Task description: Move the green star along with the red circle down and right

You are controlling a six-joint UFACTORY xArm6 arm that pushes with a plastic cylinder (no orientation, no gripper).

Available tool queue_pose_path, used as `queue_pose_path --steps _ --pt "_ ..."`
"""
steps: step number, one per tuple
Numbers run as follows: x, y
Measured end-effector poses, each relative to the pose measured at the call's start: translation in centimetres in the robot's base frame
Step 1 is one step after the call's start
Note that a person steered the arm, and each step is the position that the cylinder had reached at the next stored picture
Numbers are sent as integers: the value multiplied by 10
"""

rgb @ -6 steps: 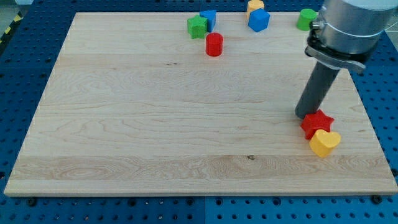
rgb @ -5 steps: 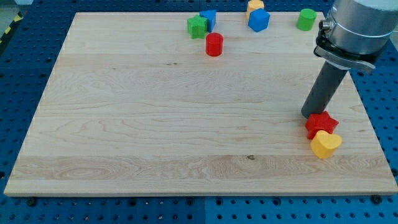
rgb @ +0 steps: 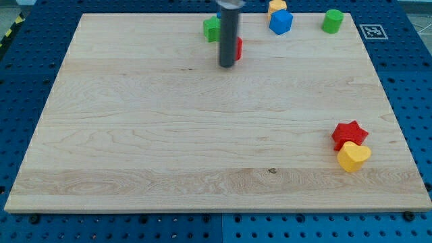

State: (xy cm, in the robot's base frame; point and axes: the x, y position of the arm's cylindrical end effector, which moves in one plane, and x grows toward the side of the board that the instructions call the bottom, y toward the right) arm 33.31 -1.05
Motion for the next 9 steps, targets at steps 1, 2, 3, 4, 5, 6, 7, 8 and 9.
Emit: queue_pose_path --steps 1,2,3,4,5,6,7,8,9 --pt "-28 -55" --pt "-76 -90" --pt "-112 -96" --pt "-124 -86" --pt "-126 -63" --pt "-123 -43" --pt "-110 -23" --pt "-93 3" --pt "-78 22"
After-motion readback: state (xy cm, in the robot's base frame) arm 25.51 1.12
